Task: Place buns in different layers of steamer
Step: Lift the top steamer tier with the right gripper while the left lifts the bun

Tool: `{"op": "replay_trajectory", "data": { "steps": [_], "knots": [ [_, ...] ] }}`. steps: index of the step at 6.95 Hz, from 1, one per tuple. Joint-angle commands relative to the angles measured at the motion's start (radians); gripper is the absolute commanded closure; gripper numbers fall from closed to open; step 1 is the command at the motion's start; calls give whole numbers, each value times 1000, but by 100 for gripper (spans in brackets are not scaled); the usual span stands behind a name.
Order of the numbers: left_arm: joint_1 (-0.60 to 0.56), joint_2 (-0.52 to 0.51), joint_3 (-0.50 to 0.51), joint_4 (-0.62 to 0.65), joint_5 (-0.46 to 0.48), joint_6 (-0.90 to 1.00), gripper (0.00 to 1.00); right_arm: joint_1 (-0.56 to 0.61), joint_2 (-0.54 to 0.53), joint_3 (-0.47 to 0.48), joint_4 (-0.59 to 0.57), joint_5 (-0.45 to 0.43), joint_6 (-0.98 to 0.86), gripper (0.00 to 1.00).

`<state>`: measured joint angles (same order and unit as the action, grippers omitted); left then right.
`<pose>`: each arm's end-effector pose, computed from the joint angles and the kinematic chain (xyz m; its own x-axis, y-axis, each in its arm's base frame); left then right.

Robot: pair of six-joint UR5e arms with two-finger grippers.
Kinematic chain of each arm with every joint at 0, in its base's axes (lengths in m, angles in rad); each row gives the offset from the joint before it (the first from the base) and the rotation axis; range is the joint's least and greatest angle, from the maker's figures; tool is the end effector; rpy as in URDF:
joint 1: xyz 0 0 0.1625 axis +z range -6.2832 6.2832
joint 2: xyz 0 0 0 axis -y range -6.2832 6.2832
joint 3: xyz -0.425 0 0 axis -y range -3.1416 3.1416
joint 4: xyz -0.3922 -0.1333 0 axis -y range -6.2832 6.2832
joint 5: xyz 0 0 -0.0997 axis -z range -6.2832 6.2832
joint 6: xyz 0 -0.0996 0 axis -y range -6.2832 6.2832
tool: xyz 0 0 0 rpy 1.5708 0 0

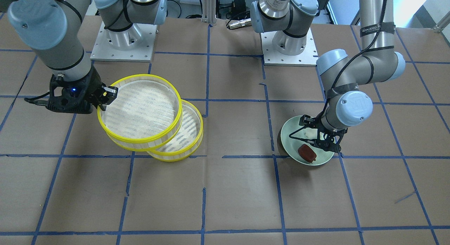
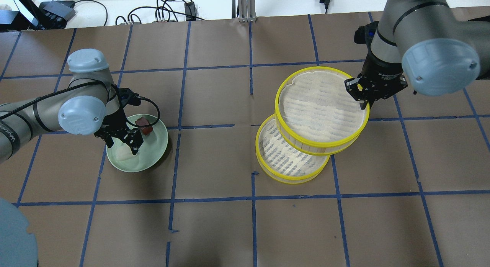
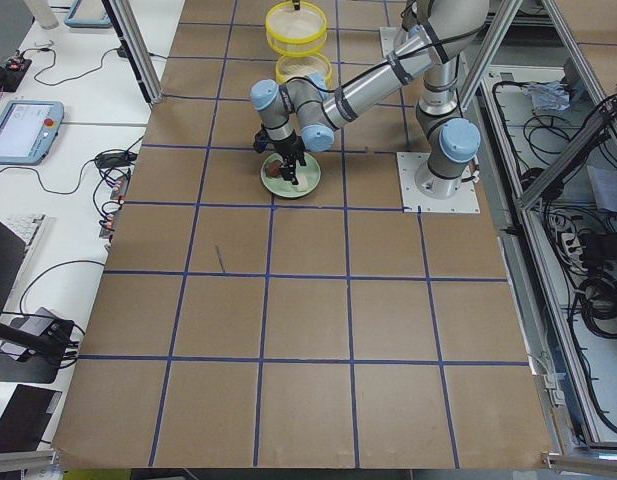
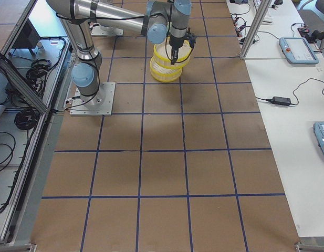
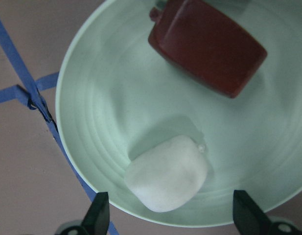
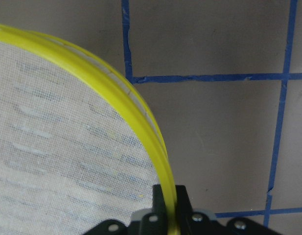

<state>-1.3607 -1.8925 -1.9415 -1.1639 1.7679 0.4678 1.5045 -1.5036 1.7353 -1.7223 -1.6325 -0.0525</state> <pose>-0.0061 -0.5171 0.1935 -0.9565 0.2888 -0.0407 0.2590 0.9055 0.3361 0.0936 -0.5090 0.3894 -0.9983 0.0089 0.0572 0.0137 0.9964 0.0832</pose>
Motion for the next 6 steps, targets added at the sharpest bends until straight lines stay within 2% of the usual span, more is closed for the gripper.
{"op": "replay_trajectory", "data": {
  "steps": [1,2,3,4,5,6],
  "knots": [
    [0,-16,-5,27,-1,-3,75,-23,-9,-34,38,-1,-50,93],
    [0,-14,-2,27,4,-3,88,-23,-9,-39,49,-3,-56,93],
    [-1,4,7,18,11,-3,95,-23,-10,-39,49,-4,-56,93],
    [-3,21,9,9,11,-6,99,-42,-10,-49,69,-4,-87,93],
    [-15,54,35,-20,4,-36,99,-87,-18,-78,117,-1,-125,93],
    [-73,78,96,-116,-33,-137,99,-117,-30,-95,159,-1,-142,93]
  ]
}}
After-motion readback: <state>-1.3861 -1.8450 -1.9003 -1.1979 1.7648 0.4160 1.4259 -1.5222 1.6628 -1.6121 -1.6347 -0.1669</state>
